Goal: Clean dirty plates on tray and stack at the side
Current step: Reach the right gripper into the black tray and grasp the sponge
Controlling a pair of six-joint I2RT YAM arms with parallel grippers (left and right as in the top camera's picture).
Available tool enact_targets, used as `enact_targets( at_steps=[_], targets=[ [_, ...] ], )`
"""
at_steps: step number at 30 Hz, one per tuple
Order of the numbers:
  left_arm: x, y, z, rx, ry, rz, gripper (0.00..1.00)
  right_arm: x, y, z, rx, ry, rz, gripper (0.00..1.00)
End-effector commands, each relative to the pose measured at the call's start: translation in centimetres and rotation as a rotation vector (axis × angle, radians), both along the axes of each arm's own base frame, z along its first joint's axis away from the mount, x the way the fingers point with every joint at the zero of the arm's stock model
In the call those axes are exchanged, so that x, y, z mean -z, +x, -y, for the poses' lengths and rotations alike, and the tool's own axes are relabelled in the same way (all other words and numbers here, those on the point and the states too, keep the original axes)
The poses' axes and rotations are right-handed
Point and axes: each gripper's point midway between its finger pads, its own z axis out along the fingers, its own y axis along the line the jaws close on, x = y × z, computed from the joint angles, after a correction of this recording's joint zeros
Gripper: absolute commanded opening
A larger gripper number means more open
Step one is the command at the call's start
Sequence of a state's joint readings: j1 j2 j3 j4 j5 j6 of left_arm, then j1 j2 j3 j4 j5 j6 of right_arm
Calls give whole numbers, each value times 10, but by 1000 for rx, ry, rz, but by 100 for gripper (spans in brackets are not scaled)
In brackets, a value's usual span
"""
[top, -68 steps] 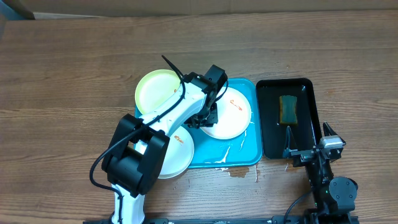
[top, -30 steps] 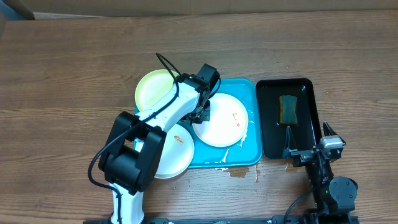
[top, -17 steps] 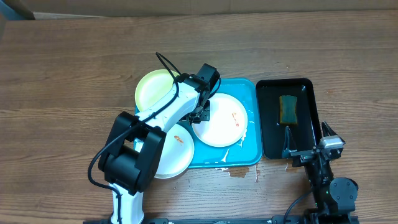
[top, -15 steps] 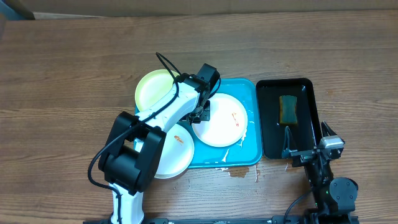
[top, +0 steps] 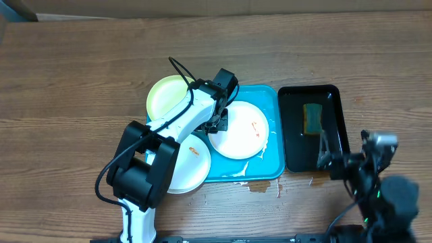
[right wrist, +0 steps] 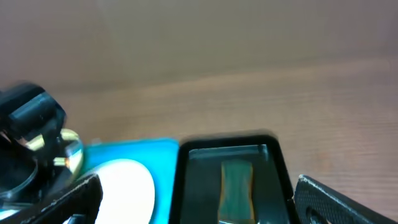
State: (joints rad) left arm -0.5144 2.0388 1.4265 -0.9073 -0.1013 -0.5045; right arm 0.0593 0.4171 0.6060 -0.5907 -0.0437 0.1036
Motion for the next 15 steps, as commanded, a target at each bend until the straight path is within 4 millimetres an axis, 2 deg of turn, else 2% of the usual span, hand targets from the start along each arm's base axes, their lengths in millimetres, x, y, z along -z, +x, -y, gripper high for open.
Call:
enact_targets(
  at_steps=[1,4,9,12,13,14,15],
  targets=[
    [7,-1,-1,-1,2,-13,4,-12,23,3,22,-9,-149,100],
    [7,0,-1,-1,1,-11,4,-8,45,1,18,-27,-351,100],
    [7,0,-1,-1,0,-11,4,7,78,-1,14,-40,-578,100],
    [7,0,-1,-1,0,-11,4,34,89,-3,9,-43,-704,100],
    [7,0,-1,-1,0,-11,4,49,93,-2,15,-52,-754,100],
    [7,0,-1,-1,0,-11,4,58,95,0,22,-59,-781,97],
    [7,0,-1,-1,0,-11,4,69,97,1,29,-68,-815,90]
  ],
)
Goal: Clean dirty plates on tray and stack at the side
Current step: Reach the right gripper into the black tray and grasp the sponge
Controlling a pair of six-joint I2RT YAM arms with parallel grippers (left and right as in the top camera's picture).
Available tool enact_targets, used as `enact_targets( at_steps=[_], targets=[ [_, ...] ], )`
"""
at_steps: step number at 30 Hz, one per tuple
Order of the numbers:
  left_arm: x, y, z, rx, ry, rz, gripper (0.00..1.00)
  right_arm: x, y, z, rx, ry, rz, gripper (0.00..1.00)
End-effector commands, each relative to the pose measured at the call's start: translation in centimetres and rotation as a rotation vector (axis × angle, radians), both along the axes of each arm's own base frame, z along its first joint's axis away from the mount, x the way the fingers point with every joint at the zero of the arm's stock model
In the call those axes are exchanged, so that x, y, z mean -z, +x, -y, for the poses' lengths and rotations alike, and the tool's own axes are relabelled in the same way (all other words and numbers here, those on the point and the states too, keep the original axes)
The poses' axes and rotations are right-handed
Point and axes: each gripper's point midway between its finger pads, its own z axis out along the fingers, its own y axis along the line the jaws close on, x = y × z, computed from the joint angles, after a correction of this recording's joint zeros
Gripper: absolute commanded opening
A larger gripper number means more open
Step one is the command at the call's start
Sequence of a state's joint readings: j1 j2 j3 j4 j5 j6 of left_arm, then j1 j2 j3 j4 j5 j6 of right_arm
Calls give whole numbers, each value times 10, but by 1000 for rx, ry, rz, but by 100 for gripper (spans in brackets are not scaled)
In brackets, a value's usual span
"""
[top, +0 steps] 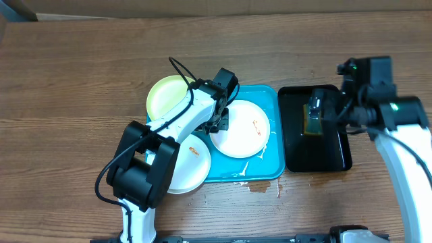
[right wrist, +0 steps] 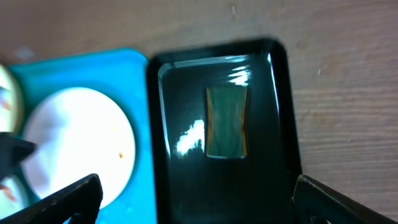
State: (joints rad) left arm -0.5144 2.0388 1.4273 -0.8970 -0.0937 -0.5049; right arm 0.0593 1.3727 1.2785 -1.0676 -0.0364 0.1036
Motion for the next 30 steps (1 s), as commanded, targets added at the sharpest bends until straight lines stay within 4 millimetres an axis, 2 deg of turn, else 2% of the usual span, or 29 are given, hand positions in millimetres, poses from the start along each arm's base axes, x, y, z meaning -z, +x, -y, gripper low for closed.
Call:
enact_targets(
  at_steps=[1,6,9,13,19,25,27,30],
  targets=[
    [7,-2,-3,-1,13,-17,4,25,10,6,17,-30,-83,86],
    [7,-2,-3,0,12,-18,4,79,19,13,32,-83,-216,73],
    [7,-2,-3,0,12,-18,4,107,24,14,31,-92,-276,74],
    [7,-2,-3,0,12,-18,4,141,22,14,27,-99,-369,73],
    [7,-2,-3,0,12,-18,4,168,21,14,25,-103,-428,71],
    [7,-2,-3,0,12,-18,4,171,11,15,23,-106,-475,66],
    [7,-2,-3,0,12,-18,4,172,7,15,22,-108,-491,56],
    [7,-2,-3,0,13,-18,4,173,4,15,22,-108,-499,19]
  ],
)
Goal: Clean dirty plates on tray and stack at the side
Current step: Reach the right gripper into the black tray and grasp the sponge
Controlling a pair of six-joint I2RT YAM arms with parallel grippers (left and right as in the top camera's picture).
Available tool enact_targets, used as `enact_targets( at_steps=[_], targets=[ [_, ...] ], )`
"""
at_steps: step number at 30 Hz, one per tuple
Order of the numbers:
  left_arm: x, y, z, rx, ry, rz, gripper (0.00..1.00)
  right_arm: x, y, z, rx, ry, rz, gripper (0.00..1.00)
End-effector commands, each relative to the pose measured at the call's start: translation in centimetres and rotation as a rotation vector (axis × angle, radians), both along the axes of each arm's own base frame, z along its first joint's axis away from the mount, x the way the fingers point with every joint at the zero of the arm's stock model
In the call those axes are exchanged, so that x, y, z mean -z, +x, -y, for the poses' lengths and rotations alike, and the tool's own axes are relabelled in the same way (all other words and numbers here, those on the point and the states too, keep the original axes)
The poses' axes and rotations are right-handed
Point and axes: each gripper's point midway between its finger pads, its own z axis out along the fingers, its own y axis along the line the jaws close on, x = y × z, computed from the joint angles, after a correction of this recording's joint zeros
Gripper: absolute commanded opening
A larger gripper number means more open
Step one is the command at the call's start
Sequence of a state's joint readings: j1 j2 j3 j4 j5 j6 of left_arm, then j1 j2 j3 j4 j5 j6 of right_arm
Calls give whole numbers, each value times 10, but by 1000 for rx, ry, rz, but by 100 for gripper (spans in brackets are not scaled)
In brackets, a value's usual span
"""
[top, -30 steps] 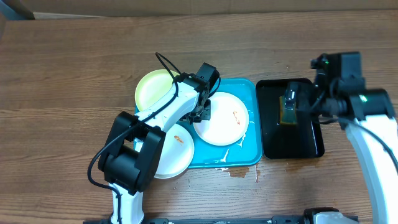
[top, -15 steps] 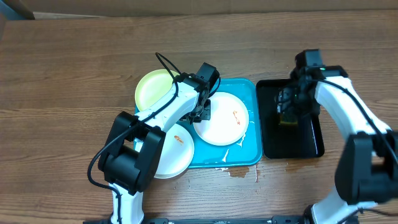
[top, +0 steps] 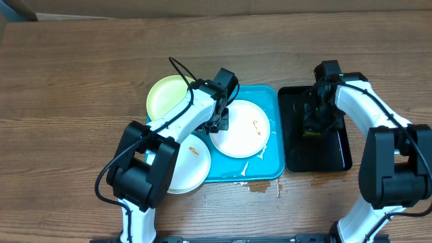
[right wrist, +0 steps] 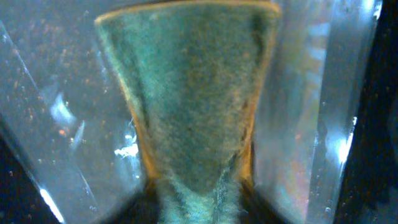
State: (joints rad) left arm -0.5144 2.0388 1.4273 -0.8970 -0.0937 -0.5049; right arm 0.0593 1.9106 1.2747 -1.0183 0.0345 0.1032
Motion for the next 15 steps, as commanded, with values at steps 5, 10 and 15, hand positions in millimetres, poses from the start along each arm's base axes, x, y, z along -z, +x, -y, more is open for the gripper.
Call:
enact_targets(
  at_steps=[5,10,15],
  targets=[
    [7,-2,-3,0,13,-18,6,3,-3,3,5,-11,-12,55],
    [7,-2,-3,0,13,-18,9,2,20,15,7,-81,81,77],
    [7,-2,-3,0,13,-19,10,0,40,14,11,-76,165,77]
  ],
)
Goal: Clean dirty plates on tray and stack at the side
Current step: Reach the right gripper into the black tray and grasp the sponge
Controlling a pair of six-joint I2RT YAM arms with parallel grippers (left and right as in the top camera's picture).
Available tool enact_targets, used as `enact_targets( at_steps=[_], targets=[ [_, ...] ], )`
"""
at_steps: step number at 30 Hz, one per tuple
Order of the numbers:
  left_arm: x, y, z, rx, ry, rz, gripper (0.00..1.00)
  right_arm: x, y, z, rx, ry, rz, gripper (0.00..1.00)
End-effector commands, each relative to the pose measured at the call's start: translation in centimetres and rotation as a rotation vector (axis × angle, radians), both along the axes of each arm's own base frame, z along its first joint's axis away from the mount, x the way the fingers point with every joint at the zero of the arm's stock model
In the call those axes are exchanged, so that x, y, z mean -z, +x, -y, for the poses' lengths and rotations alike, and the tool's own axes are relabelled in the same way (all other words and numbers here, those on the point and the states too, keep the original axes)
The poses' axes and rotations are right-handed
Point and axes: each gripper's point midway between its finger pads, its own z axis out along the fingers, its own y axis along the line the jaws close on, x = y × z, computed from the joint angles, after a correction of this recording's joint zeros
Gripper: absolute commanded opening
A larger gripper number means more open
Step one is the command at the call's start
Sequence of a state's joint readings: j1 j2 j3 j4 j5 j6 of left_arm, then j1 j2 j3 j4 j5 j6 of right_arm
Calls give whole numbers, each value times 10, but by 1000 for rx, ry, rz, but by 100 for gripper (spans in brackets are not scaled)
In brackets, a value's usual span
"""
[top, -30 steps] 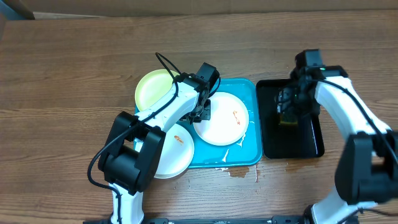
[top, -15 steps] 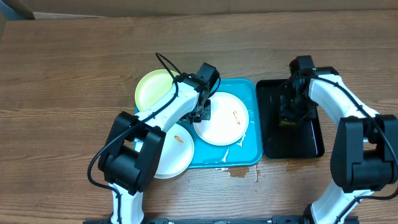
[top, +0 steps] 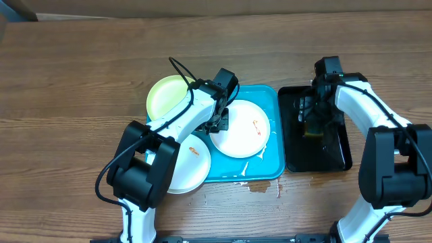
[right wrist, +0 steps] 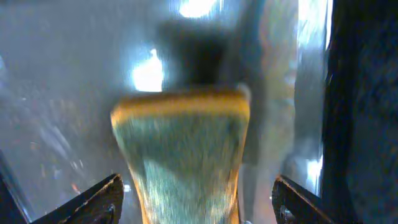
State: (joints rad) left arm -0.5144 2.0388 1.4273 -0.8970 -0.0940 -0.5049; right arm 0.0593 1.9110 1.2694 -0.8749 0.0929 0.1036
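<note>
A green sponge with a yellow edge [right wrist: 183,155] lies in the black tray [top: 337,154], which holds water. My right gripper [top: 314,121] is down in that tray and open. Its fingertips [right wrist: 93,200] stand wide on either side of the sponge, with gaps to it. A stained white plate [top: 244,131] sits in the blue tray [top: 270,96]. My left gripper [top: 219,121] is at that plate's left rim; its jaws are hidden under the wrist. A second stained white plate [top: 187,165] overlaps the tray's front left. A pale yellow plate [top: 164,96] lies at the back left.
White smears and a wet patch [top: 260,185] mark the blue tray's front edge and the wood in front of it. The black tray stands directly to the right of the blue tray. Bare wooden table [top: 74,101] extends to the left and behind.
In the right wrist view the sponge no longer fills the frame: its far edge sits lower, and both fingers now show wide apart beside it. The left arm has not moved.
First my right arm was low at the table's front right, facing the trays. Then it was above the black tray, open, looking down on the sponge. Then it was down close on the sponge, and it is still there. My left gripper stayed at the white plate's rim throughout.
</note>
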Motion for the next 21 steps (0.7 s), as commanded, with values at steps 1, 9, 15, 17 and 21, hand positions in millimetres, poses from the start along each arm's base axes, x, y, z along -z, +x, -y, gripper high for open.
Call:
enact_targets(
  at_steps=[1,9,15,17,21],
  targets=[
    [7,-3,-4,0,14,-21,10,0,9,6,9,-24,34,77],
    [7,-3,-4,0,14,-21,10,7,13,3,7,-7,38,47],
    [7,-3,-4,0,14,-21,14,2,17,1,-20,0,43,18],
    [7,-3,-4,0,14,-21,15,-2,14,1,-20,0,25,38],
    [7,-3,-4,0,14,-21,16,-1,-1,2,-20,-3,-36,57]
  ],
)
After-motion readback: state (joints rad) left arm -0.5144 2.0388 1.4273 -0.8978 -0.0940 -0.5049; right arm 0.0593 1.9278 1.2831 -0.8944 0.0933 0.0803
